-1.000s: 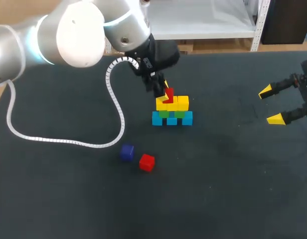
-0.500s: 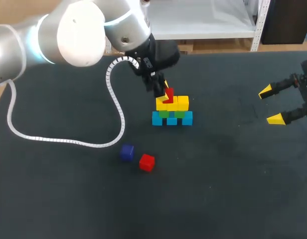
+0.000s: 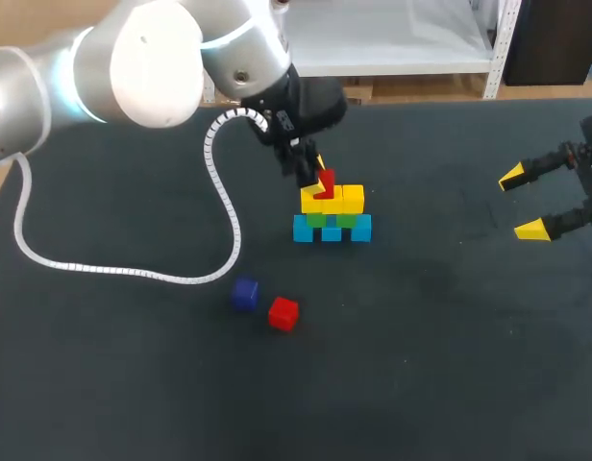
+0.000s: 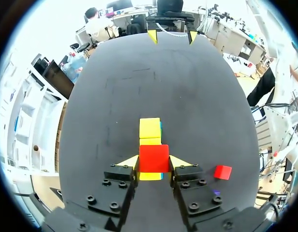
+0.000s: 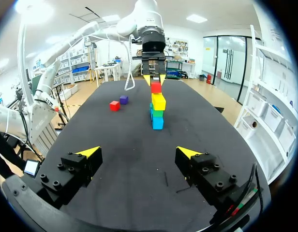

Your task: Place the blue cubes, place green cubes on the blue cubes, place the yellow cubes on the green cubes, then place the red cubes on the yellow cubes, and place purple cube on the red cubes.

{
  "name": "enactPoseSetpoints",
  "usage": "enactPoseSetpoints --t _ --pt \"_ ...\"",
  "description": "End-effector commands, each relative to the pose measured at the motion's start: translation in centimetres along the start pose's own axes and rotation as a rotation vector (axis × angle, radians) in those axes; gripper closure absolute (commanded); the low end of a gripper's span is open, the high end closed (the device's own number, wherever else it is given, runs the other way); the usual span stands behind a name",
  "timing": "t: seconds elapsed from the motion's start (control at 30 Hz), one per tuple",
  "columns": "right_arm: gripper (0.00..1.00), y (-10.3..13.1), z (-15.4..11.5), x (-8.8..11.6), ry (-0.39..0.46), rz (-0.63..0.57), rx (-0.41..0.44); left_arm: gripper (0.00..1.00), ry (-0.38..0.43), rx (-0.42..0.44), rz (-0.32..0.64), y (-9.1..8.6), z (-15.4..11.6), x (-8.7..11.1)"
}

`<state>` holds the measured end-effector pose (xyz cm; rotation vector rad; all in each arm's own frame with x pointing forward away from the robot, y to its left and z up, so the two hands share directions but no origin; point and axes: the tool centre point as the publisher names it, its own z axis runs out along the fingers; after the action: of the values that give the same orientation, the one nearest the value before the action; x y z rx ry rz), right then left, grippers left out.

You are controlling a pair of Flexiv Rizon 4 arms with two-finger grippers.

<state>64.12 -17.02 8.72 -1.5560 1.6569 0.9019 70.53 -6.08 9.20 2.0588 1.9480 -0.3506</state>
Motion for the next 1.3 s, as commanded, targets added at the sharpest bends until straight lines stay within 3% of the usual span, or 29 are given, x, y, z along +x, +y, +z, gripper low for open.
enactPoseSetpoints --t 0.03,0.1,0.57,1.3 --pt "0.0 -0.07 0.05 0.05 -0.002 -0.001 -0.001 0.73 0.002 0.007 0.002 0.26 -0.05 -0.03" --pt "0.0 -0.07 0.05 0.05 -0.002 -0.001 -0.001 0.68 0.002 0.007 0.003 0.26 -0.05 -0.02" --pt "0.0 -0.07 0.05 0.05 -0.002 -0.001 -0.001 0.61 -0.003 0.01 0.004 0.2 -0.02 -0.07" --pt "0.0 -0.07 0.05 0.05 -0.002 -0.001 -0.001 0.6 0.0 0.011 0.003 0.26 0.11 -0.13"
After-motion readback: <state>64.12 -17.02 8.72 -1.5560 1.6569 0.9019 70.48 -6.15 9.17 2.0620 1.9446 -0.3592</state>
